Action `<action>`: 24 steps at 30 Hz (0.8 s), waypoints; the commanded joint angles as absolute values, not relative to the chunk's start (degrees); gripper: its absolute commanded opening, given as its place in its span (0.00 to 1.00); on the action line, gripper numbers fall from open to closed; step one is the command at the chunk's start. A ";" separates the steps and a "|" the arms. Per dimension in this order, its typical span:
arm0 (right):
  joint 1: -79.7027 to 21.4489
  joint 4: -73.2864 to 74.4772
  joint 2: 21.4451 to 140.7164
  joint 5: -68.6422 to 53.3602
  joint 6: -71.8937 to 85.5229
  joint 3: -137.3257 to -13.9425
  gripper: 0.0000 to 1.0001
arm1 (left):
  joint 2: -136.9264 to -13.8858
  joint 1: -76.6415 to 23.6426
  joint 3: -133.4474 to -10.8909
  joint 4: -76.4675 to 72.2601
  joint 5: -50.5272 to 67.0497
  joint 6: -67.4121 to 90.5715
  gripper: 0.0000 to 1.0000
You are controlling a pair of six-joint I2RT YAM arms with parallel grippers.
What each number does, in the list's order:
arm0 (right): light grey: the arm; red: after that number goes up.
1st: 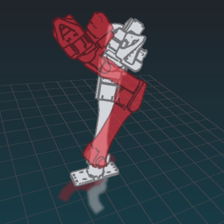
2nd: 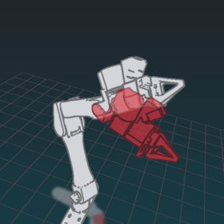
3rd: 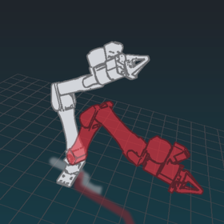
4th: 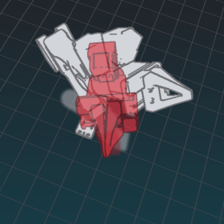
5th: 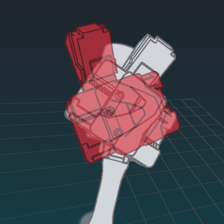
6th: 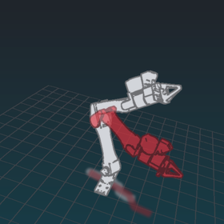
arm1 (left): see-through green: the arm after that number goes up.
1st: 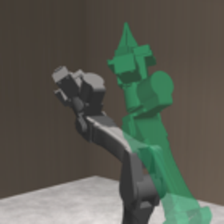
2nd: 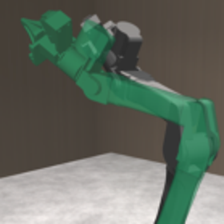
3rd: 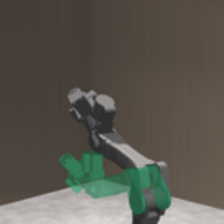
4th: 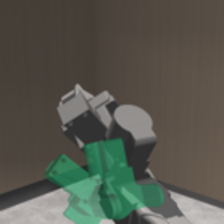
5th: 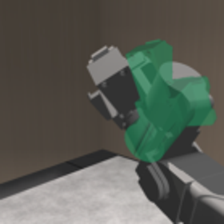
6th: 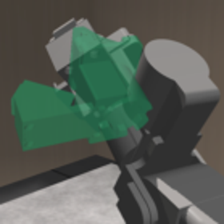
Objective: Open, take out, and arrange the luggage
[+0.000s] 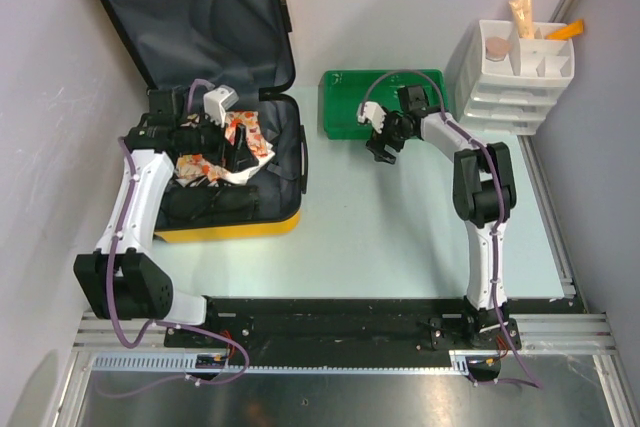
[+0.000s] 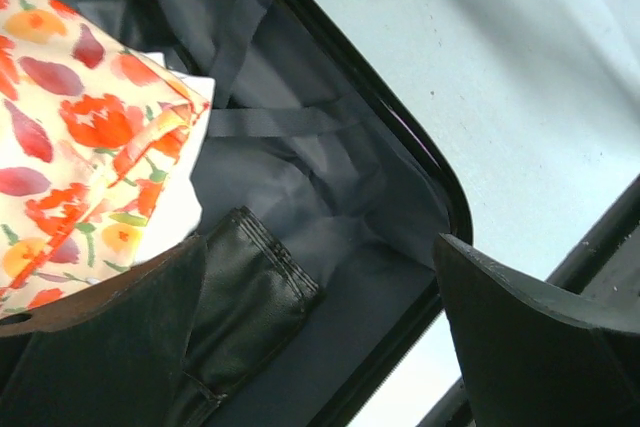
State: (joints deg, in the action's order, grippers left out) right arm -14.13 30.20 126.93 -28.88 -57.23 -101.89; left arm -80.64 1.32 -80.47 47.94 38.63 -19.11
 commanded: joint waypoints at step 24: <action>-11.69 42.10 136.49 -35.50 -72.77 -119.09 0.90 | -73.21 2.19 -75.24 41.40 28.74 -18.46 1.00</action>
